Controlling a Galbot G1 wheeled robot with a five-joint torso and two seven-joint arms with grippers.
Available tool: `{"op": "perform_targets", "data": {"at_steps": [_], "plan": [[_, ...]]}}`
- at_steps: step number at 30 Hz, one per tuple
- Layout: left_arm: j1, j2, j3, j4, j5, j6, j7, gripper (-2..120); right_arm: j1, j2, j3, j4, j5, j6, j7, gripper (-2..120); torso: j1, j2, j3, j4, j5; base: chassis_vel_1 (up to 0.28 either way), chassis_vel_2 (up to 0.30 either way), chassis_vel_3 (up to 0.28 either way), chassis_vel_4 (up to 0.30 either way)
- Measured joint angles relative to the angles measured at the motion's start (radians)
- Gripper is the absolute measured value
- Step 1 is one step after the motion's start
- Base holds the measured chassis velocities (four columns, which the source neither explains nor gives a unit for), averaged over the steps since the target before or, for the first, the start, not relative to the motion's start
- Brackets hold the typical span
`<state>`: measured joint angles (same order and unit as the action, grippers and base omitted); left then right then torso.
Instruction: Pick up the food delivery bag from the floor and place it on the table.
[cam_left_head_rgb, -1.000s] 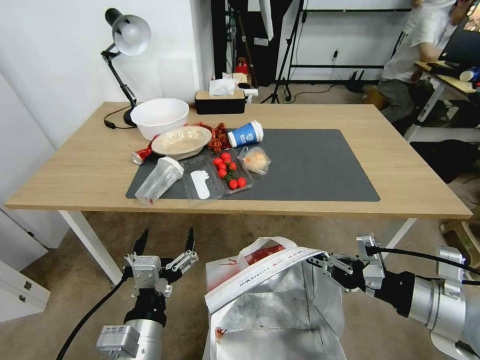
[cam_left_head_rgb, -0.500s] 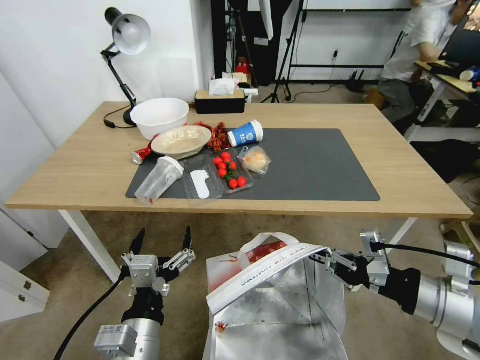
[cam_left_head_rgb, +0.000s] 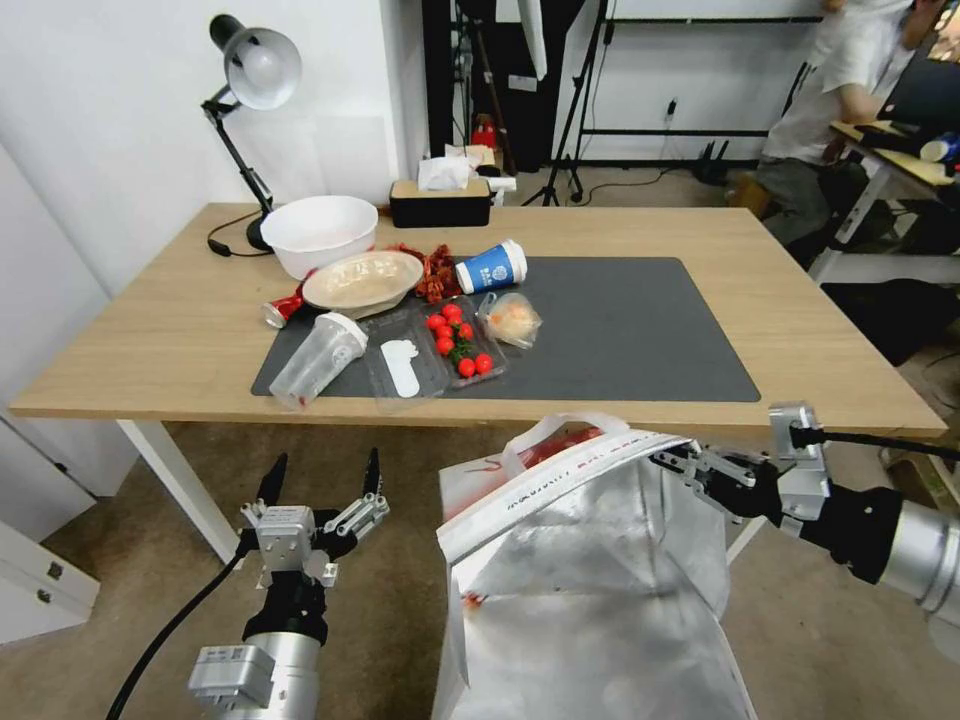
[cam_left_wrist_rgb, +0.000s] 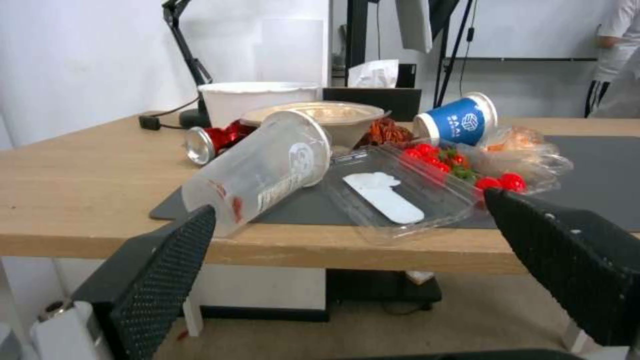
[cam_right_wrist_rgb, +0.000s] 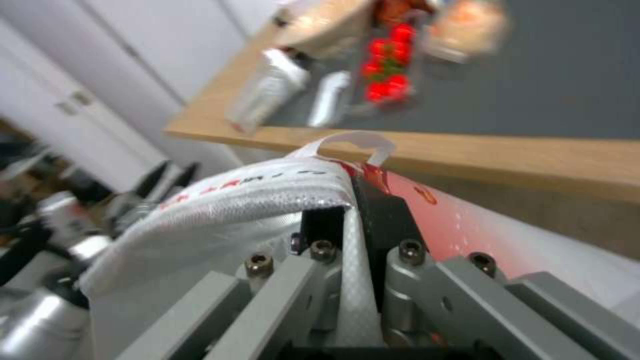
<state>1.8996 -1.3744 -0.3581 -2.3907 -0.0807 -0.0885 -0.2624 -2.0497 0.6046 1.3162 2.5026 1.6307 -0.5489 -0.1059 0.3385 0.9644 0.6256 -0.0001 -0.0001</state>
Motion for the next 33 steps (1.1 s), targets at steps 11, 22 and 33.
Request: {"op": "perform_targets", "data": {"at_steps": [11, 22, 33], "plan": [[0.004, 0.007, -0.002, 0.000, -0.002, -0.005, -0.010, 100, 0.045, 0.019, 0.107, 0.000, 0.202, -0.047, 0.157, 0, 0.000, -0.001, 0.000, 0.0002, 0.0003, 0.000, 0.000, 0.000, 0.000], [0.017, -0.007, -0.005, -0.006, 0.007, -0.006, -0.015, 100, 0.081, -0.040, 0.343, -0.001, 0.541, -0.069, 0.285, 0, 0.000, -0.001, -0.001, 0.0002, 0.0002, 0.000, 0.000, 0.000, 0.000], [0.025, -0.022, -0.005, -0.007, 0.023, -0.006, -0.016, 100, 0.126, -0.130, 0.535, -0.001, 0.751, 0.008, 0.305, 0, 0.000, -0.002, -0.001, 0.0000, 0.0000, 0.000, 0.000, 0.000, 0.000]]}}
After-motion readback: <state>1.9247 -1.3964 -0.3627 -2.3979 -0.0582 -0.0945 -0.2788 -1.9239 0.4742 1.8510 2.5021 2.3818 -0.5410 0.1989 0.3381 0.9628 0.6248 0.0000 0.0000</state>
